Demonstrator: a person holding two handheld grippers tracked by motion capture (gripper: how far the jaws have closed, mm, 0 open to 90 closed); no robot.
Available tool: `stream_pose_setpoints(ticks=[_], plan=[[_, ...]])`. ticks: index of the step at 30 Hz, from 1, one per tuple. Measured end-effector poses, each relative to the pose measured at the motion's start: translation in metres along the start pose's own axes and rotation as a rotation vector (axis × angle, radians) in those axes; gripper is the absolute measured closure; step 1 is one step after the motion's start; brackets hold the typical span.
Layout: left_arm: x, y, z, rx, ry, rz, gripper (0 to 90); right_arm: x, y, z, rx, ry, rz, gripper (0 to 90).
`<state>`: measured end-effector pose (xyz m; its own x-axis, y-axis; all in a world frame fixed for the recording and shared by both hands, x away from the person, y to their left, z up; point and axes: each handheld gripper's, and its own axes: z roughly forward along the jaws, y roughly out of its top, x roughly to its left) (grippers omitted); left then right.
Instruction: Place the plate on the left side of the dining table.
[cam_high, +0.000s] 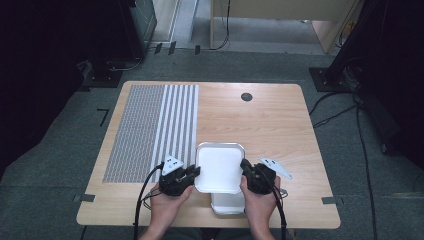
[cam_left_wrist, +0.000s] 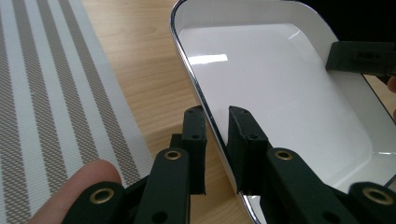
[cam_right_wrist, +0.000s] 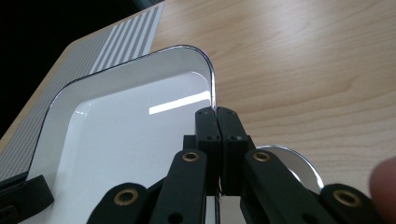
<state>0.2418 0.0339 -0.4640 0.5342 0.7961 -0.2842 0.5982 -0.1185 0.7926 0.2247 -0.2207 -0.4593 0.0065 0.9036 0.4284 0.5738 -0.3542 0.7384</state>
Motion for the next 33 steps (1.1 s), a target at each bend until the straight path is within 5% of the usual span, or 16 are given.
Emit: stream_pose_setpoints(ticks=[33], plan=[[0.091,0.038,-0.026,-0.042,0.096,-0.084,83.0,0.082,0.019,0.065,0.035,0.051,-0.027,90.0]])
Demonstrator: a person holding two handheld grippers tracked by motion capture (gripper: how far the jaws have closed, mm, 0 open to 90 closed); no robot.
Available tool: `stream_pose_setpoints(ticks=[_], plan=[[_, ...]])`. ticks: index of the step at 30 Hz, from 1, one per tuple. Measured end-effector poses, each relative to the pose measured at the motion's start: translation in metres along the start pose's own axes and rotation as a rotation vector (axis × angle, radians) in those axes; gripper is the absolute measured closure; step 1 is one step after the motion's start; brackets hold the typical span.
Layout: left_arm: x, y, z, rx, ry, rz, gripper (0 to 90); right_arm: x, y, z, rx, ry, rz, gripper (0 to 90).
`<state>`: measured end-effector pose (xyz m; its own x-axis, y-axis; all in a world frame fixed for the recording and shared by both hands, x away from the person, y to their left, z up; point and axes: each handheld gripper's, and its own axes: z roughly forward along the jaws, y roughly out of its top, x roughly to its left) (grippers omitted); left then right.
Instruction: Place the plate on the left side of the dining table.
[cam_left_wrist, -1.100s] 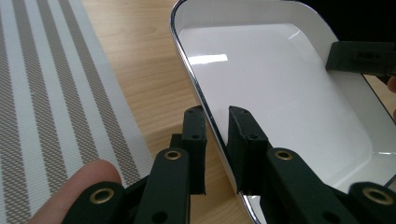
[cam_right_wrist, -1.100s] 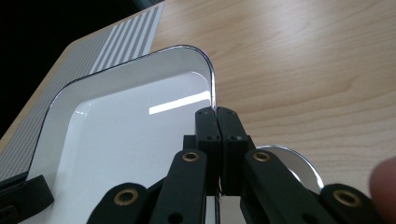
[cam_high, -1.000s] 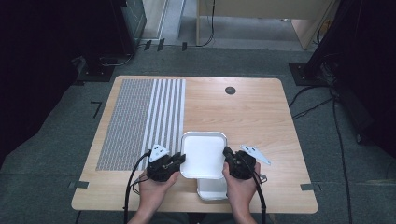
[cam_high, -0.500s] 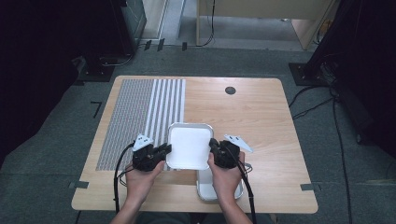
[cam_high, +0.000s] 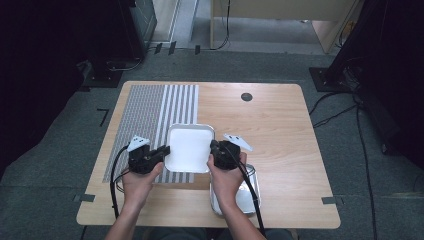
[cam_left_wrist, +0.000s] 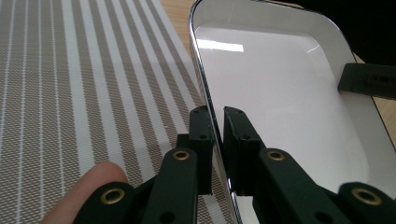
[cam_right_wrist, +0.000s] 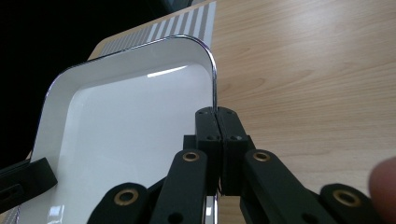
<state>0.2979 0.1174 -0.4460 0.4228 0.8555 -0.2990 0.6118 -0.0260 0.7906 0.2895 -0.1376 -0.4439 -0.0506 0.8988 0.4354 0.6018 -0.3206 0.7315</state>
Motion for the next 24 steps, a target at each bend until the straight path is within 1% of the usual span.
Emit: stream_pose_setpoints(ticks=[3,4,5,6,7,9,10,11,12,14,15,16,18,20,21,24], plan=[[0.01,0.003,-0.001,-0.001,0.007,-0.017,83.5,0.008,0.001,0.008,0.003,0.006,-0.007,90.0],[0.016,0.004,-0.001,-0.003,0.015,-0.027,83.8,0.013,0.002,0.013,0.01,0.007,-0.009,90.0],[0.016,0.004,-0.001,-0.003,0.015,-0.027,84.0,0.013,0.002,0.013,0.01,0.007,-0.009,90.0],[0.022,0.006,-0.001,-0.004,0.022,-0.039,84.1,0.018,0.003,0.019,0.014,0.01,-0.016,90.0],[0.022,0.006,-0.001,-0.004,0.022,-0.039,84.3,0.02,0.004,0.022,0.015,0.012,-0.018,90.0],[0.027,0.007,0.0,0.001,0.034,-0.047,84.3,0.021,0.004,0.025,0.021,0.012,-0.017,90.0],[0.031,0.01,0.002,0.008,0.05,-0.045,84.5,0.025,0.004,0.032,0.027,0.01,-0.012,90.0],[0.031,0.01,0.002,0.008,0.05,-0.045,84.6,0.025,0.004,0.032,0.027,0.01,-0.012,90.0],[0.034,0.011,0.002,0.008,0.053,-0.05,84.6,0.026,0.005,0.035,0.03,0.012,-0.014,90.0],[0.039,0.014,0.002,0.01,0.056,-0.059,84.9,0.029,0.005,0.041,0.037,0.017,-0.005,90.0],[0.042,0.014,0.002,0.01,0.054,-0.07,84.9,0.03,0.006,0.044,0.042,0.02,0.0,90.0],[0.048,0.016,0.002,0.011,0.057,-0.083,85.1,0.033,0.006,0.049,0.051,0.023,0.006,90.0],[0.05,0.017,0.002,0.011,0.062,-0.086,85.2,0.035,0.006,0.052,0.053,0.026,0.004,90.0],[0.056,0.018,0.001,0.01,0.064,-0.097,85.4,0.04,0.005,0.06,0.067,0.032,0.022,90.0],[0.058,0.019,0.001,0.01,0.064,-0.096,85.4,0.04,0.005,0.06,0.067,0.032,0.022,90.0],[0.069,0.021,0.002,0.011,0.056,-0.115,85.5,0.043,0.004,0.068,0.077,0.041,0.036,90.0]])
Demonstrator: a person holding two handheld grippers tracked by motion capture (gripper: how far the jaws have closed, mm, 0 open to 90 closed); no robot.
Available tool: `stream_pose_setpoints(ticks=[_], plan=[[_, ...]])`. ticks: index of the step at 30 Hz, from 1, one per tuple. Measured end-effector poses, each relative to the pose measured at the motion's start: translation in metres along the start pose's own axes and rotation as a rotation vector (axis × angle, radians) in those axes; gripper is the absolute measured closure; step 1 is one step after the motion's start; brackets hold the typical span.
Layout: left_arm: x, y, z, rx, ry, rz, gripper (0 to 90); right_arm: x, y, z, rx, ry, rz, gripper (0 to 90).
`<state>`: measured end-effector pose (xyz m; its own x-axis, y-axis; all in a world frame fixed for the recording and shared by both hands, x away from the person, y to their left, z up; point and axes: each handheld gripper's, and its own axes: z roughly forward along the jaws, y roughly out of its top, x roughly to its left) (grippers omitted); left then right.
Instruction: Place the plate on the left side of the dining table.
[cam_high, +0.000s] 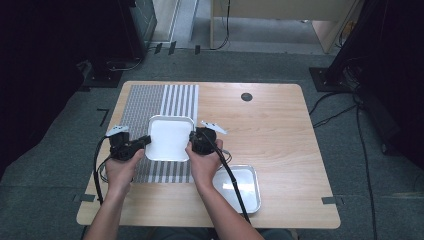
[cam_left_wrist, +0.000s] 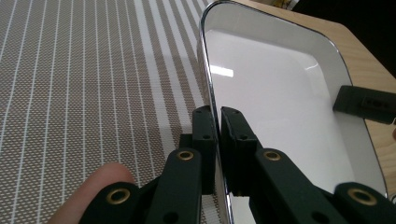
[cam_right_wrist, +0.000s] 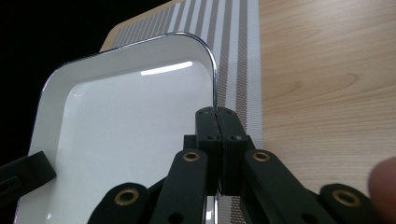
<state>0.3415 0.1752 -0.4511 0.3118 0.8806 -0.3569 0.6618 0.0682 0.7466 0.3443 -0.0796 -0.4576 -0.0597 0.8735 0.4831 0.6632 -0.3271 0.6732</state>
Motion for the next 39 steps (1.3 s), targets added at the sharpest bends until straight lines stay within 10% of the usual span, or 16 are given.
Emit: stream_pose_setpoints(ticks=[27,39], plan=[[0.07,0.042,0.039,0.033,0.124,-0.04,86.4,0.044,0.022,0.093,0.101,-0.041,0.024,90.0],[0.086,0.041,0.075,0.116,0.13,-0.09,86.4,0.035,0.023,0.125,0.13,-0.1,0.023,90.0]])
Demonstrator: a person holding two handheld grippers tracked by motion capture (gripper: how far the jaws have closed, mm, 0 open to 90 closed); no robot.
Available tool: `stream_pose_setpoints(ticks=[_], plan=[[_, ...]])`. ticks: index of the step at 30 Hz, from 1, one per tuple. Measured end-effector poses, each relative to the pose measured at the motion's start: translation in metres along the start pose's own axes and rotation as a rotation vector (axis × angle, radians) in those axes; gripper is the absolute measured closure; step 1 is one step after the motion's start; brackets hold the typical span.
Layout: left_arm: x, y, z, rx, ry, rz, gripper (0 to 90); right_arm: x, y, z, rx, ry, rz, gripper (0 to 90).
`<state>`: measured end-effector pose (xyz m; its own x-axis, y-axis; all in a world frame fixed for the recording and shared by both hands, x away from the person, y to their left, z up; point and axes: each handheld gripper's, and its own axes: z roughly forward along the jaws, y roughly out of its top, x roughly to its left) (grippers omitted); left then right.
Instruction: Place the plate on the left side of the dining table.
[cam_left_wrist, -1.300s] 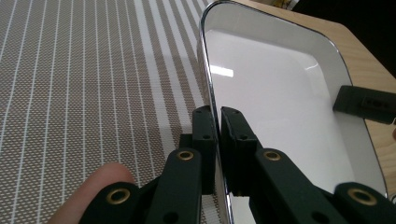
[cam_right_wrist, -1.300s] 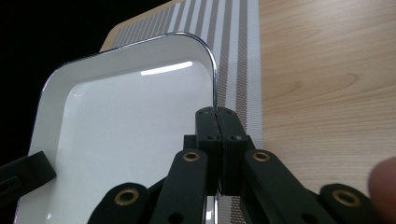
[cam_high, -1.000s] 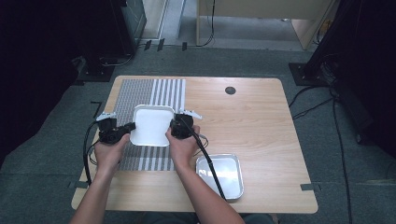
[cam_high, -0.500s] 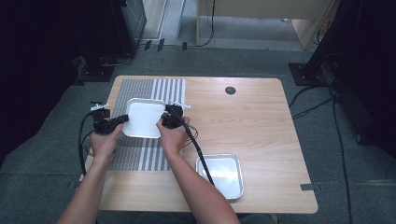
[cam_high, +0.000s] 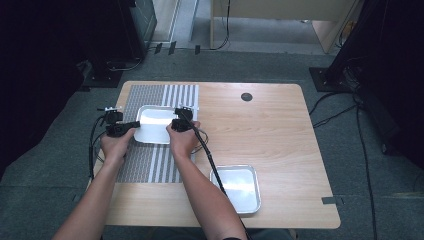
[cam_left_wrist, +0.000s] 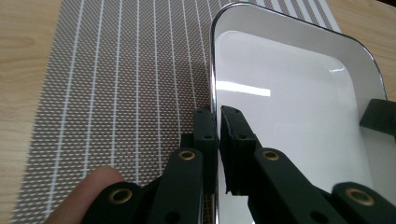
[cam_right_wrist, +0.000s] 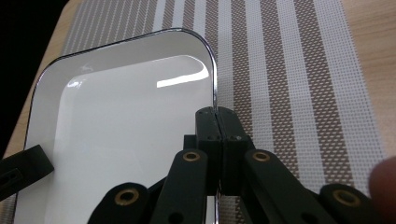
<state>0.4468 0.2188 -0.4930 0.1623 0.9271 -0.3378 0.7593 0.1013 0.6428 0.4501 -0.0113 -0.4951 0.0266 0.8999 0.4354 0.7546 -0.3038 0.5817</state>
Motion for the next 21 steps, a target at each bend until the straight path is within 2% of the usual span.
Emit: stream_pose_setpoints(ticks=[3,14,15,16,17,18,19,20,21], plan=[[0.0,-0.002,0.009,0.01,-0.005,-0.007,85.5,-0.004,0.002,0.006,0.003,-0.02,-0.02,90.0],[0.0,-0.003,0.015,0.003,0.012,-0.007,82.7,-0.005,0.002,0.016,0.011,-0.044,-0.022,89.1],[0.0,-0.004,0.015,-0.004,0.007,-0.006,75.1,-0.005,0.001,0.016,-0.001,-0.043,-0.039,84.5],[0.0,-0.003,0.014,-0.009,0.017,0.001,75.1,-0.005,0.001,0.016,-0.001,-0.043,-0.039,84.5],[0.001,-0.002,0.011,-0.02,0.028,-0.008,66.0,-0.005,0.001,0.016,-0.01,-0.013,-0.046,75.7],[0.001,-0.002,0.011,-0.02,0.028,-0.008,60.7,-0.005,0.001,0.016,-0.01,-0.013,-0.046,75.7],[0.002,-0.001,0.007,-0.026,0.033,-0.012,55.8,-0.006,0.001,0.015,-0.016,0.009,-0.054,66.2],[0.002,-0.001,0.007,-0.026,0.033,-0.012,50.9,-0.006,0.001,0.015,-0.016,0.009,-0.054,66.2],[0.002,0.0,0.004,-0.027,0.036,-0.006,50.9,-0.007,0.002,0.014,-0.019,0.011,-0.067,61.9]])
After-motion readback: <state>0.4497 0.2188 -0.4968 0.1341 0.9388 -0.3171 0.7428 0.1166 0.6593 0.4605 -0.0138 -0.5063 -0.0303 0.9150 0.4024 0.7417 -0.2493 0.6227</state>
